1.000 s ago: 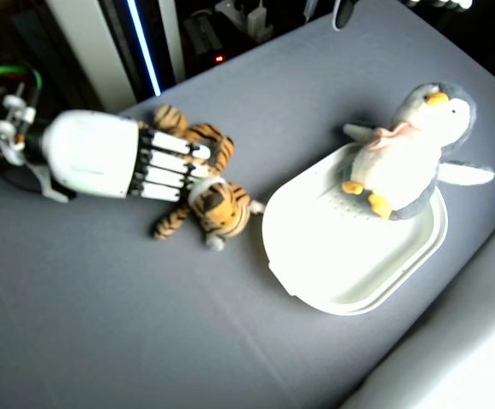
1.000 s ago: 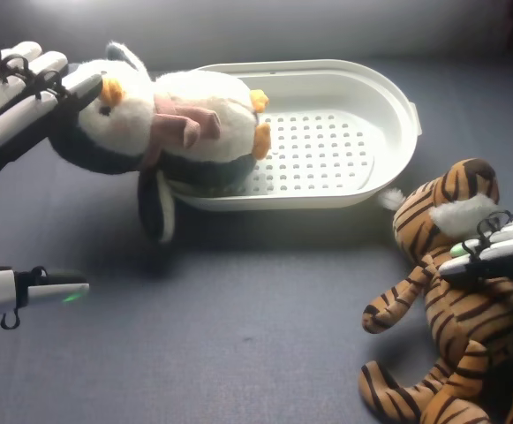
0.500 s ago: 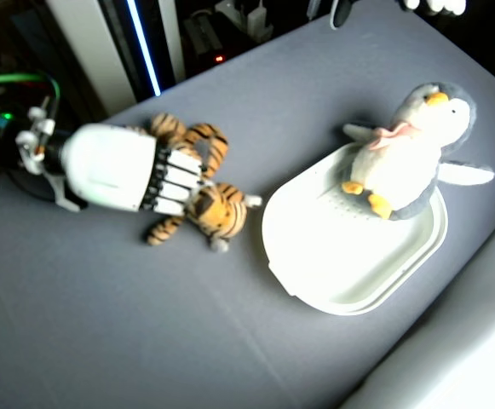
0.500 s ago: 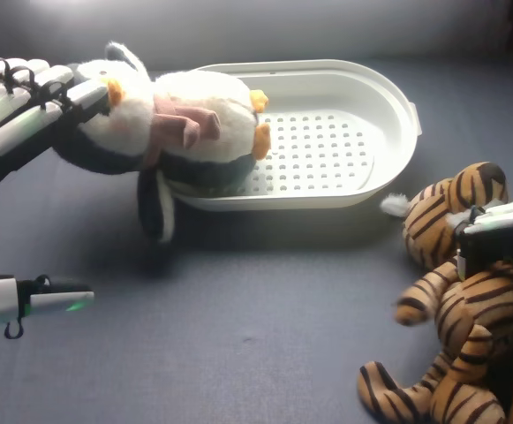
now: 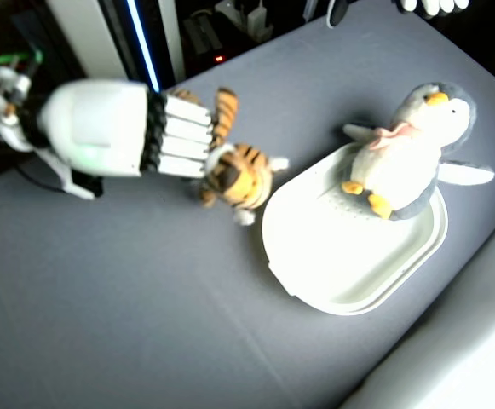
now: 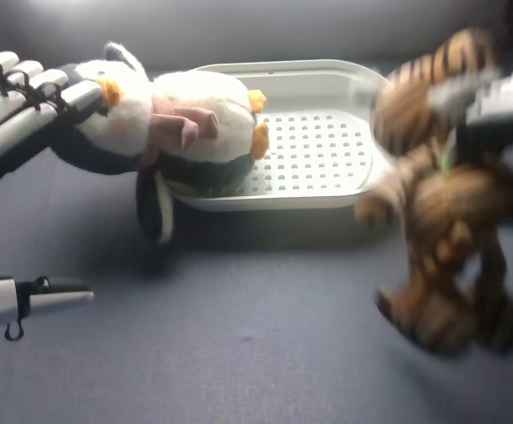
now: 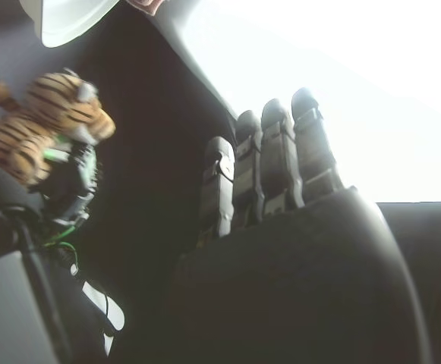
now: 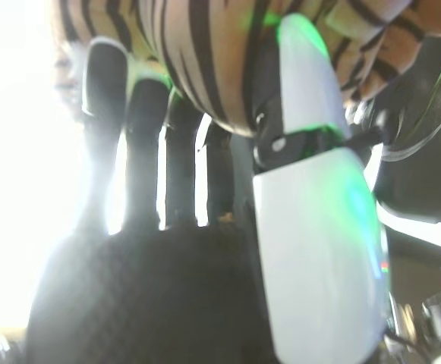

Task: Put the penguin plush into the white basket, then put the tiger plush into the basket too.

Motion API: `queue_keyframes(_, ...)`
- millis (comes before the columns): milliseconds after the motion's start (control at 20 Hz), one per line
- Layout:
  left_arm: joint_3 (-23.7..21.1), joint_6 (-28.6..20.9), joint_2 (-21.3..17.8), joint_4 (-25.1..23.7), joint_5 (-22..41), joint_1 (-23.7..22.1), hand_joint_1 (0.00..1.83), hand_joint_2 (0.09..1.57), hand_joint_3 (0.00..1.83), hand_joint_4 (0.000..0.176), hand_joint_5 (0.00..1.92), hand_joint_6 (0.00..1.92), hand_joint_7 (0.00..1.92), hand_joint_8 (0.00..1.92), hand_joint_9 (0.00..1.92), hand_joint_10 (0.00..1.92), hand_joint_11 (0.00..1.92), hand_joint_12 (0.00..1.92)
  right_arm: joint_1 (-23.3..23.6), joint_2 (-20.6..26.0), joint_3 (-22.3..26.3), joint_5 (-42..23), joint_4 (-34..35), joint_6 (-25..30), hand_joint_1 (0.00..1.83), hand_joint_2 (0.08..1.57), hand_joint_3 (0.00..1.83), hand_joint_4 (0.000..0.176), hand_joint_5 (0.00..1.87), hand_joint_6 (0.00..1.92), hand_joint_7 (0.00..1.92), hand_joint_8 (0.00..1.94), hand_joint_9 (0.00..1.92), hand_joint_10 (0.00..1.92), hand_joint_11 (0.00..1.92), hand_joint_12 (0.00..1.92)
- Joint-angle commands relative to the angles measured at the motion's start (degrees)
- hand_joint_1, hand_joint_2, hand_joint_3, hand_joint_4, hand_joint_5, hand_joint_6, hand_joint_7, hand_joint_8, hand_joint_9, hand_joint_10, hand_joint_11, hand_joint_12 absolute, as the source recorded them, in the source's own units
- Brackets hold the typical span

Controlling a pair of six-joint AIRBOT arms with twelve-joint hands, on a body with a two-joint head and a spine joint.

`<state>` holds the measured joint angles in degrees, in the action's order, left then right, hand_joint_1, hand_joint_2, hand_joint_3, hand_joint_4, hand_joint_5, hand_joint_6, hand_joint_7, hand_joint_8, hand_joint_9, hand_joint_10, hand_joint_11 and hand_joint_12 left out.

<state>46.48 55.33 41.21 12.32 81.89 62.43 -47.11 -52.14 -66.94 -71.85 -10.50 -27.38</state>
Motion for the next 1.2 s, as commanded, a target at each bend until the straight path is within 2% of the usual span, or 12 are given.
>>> queue_keyframes(0, 0.01, -0.23, 0.00, 0.05, 7.27, -0.29, 0.84, 0.82, 0.00, 0.109, 0.16, 0.00, 0.14, 0.00, 0.10, 0.01, 0.00, 0.09, 2.01, -0.92, -0.60, -7.31, 1.97, -0.46, 1.29, 1.27, 0.00, 0.000, 0.75, 1.41, 0.59, 1.45, 0.63, 1.53, 0.57, 1.64)
queue_keyframes(150, 0.21, -0.70, 0.22, 0.09, 7.04, -0.02, 0.81, 0.83, 0.00, 0.114, 0.17, 0.00, 0.15, 0.01, 0.10, 0.01, 0.01, 0.07, 8.41, -4.97, -5.03, -2.11, 2.12, -0.88, 1.31, 1.28, 0.00, 0.000, 0.75, 1.46, 0.56, 1.44, 0.62, 1.57, 0.55, 1.65)
queue_keyframes(300, 0.61, -0.85, 0.49, -0.07, 6.17, -0.02, 0.77, 0.82, 0.00, 0.109, 0.17, 0.00, 0.17, 0.00, 0.13, 0.00, 0.01, 0.26, 13.97, -9.19, -10.14, 5.95, 2.08, -0.84, 1.22, 1.21, 0.00, 0.000, 0.84, 1.15, 0.76, 1.44, 0.78, 1.47, 0.69, 1.68)
queue_keyframes(350, 0.94, -1.42, 0.81, -0.15, 6.00, -0.03, 0.79, 0.81, 0.00, 0.112, 0.18, 0.00, 0.18, 0.00, 0.15, 0.00, 0.00, 0.36, 16.58, -11.44, -12.73, 10.03, 1.92, -0.84, 1.33, 1.16, 0.00, 0.000, 0.86, 1.20, 0.86, 1.15, 0.87, 1.28, 0.68, 1.48)
queue_keyframes(400, 1.10, -1.72, 0.96, -0.22, 5.94, -0.03, 0.79, 0.81, 0.00, 0.119, 0.19, 0.00, 0.19, 0.00, 0.16, 0.00, 0.00, 0.42, 17.81, -12.74, -14.27, 12.56, 1.60, -0.76, 1.46, 1.12, 0.00, 0.000, 0.81, 1.11, 0.90, 1.11, 0.90, 1.23, 0.74, 1.42)
queue_keyframes(450, 1.18, -1.81, 1.11, -0.31, 5.83, -0.03, 0.79, 0.81, 0.00, 0.114, 0.19, 0.00, 0.20, 0.00, 0.18, 0.01, 0.00, 0.47, 19.32, -14.06, -15.86, 15.37, 1.26, -0.75, 1.37, 1.15, 0.00, 0.000, 0.78, 1.28, 0.92, 1.07, 0.89, 1.16, 0.71, 1.22)
queue_keyframes(500, 1.23, -1.81, 1.28, -0.44, 5.71, -0.03, 0.78, 0.81, 0.00, 0.121, 0.18, 0.00, 0.20, 0.00, 0.19, 0.01, 0.00, 0.50, 20.11, -14.97, -17.25, 17.38, 0.99, -0.30, 1.14, 1.08, 0.00, 0.000, 0.55, 0.50, 0.63, 0.40, 0.61, 0.47, 0.46, 0.80)
queue_keyframes(550, 1.32, -1.86, 1.53, -0.59, 5.49, -0.06, 0.79, 0.81, 0.00, 0.120, 0.19, 0.00, 0.20, 0.00, 0.19, 0.00, 0.00, 0.53, 20.20, -15.46, -18.40, 18.14, 0.66, 1.39, 0.93, 1.09, 0.00, 0.038, 0.40, 0.13, 0.49, 0.11, 0.45, 0.14, 0.28, 0.52)
queue_keyframes(600, 1.44, -2.03, 1.81, -0.66, 5.23, -0.21, 0.79, 0.81, 0.00, 0.115, 0.19, 0.00, 0.20, 0.00, 0.19, 0.00, 0.00, 0.53, 20.20, -15.53, -18.93, 18.17, -0.22, 3.51, 0.73, 1.08, 0.00, 0.112, 0.17, 0.03, 0.22, 0.02, 0.15, 0.03, 0.06, 0.32)
queue_keyframes(650, 1.50, -2.11, 1.94, -0.66, 5.19, -0.23, 0.79, 0.81, 0.00, 0.113, 0.19, 0.00, 0.20, 0.00, 0.20, 0.00, 0.00, 0.56, 20.20, -15.50, -18.93, 18.09, -0.38, 4.16, 0.63, 1.07, 0.00, 0.136, 0.05, 0.00, 0.07, 0.01, 0.03, 0.00, 0.01, 0.10)
queue_keyframes(750, 1.53, -2.40, 2.07, -0.47, 5.66, -0.14, 0.78, 0.81, 0.00, 0.095, 0.19, 0.00, 0.21, 0.00, 0.22, 0.01, 0.00, 0.69, 20.20, -15.49, -18.59, 17.64, -0.36, 5.06, 0.53, 1.07, 0.00, 0.172, 0.00, 0.00, 0.00, 0.00, 0.00, 0.00, 0.00, 0.00)
queue_keyframes(1150, 1.31, -3.48, 2.13, 1.76, 8.91, 1.30, 0.75, 0.85, 0.00, 0.079, 0.16, 0.00, 0.13, 0.00, 0.08, 0.00, 0.00, 0.01, 4.79, -7.47, -8.70, -3.15, 4.53, 11.21, 0.51, 1.00, 0.00, 0.176, 0.00, 0.00, 0.00, 0.00, 0.00, 0.00, 0.00, 0.00)
